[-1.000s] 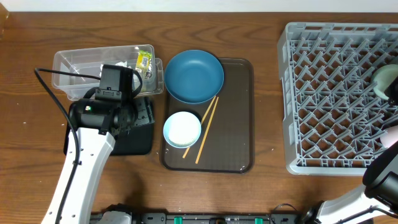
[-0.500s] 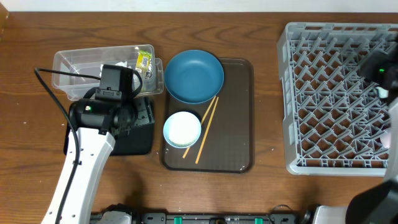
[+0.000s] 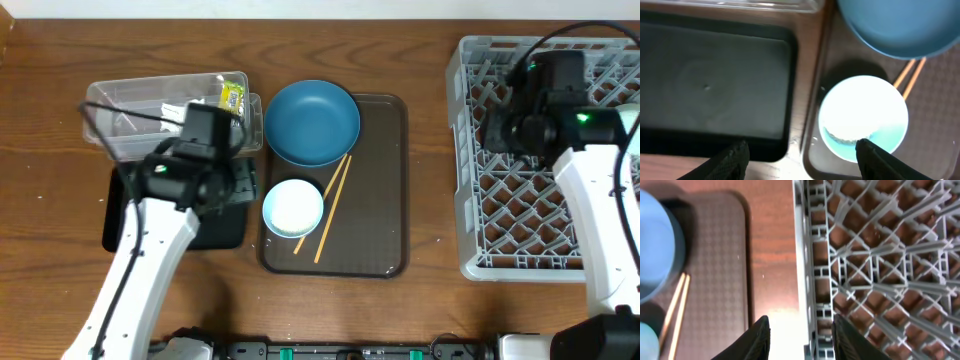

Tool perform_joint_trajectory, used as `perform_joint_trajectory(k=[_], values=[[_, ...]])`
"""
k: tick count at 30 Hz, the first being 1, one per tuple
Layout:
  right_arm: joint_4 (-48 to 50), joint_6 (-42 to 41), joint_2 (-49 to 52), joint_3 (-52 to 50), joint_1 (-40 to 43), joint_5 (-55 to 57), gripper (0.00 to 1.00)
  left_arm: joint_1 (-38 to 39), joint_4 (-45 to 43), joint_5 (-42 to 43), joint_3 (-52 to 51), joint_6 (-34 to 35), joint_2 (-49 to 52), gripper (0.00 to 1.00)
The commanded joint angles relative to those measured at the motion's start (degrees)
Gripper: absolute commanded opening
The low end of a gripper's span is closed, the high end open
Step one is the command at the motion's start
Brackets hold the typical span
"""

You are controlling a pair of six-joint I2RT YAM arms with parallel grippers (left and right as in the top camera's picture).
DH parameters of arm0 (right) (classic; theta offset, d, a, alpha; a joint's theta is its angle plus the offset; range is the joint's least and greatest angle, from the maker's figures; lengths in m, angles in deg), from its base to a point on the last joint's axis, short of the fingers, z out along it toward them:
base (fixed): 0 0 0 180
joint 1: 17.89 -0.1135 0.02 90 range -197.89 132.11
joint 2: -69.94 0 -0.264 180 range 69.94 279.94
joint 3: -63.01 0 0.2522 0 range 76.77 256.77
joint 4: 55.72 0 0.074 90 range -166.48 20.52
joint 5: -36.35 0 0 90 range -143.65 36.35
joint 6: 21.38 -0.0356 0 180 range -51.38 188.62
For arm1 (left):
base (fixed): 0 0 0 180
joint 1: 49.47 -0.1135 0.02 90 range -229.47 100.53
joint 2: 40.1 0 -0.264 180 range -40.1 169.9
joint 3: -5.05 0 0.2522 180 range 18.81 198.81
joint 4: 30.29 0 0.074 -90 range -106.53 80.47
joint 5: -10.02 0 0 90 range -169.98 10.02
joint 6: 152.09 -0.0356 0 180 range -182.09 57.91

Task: Sort waste into correct bins and load items into the dishwasher rack

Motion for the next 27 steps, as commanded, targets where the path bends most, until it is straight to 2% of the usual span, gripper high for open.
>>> perform_joint_trajectory(k=[1,5,14,23,25,27], values=[[-1.68,-0.22,0.04,0.09,-1.49,3.32,0.41,4.11,-1.22,-0.24,0.7,0.07,3.02,0.72],[-2.93,-0.22,0.04,0.07,-1.66,3.28,0.54,8.94,-3.74,-0.26,0.7,1.57,6.93,0.72],[-3.98,-0.22,0.04,0.07,-1.66,3.23,0.56,18.25,-12.0,-0.31,0.7,3.19,18.14,0.71],[-4.2,-0.22,0.04,0.07,-1.66,3.26,0.56,22.64,-14.69,-0.26,0.7,5.09,26.34,0.71],[-4.17,-0.22,0.04,0.07,-1.66,3.26,0.56,23.3,-14.62,-0.26,0.7,5.09,27.45,0.67],[-4.2,-0.2,0.04,0.09,-1.66,3.28,0.55,23.8,-14.67,-0.28,0.7,5.09,27.93,0.56]])
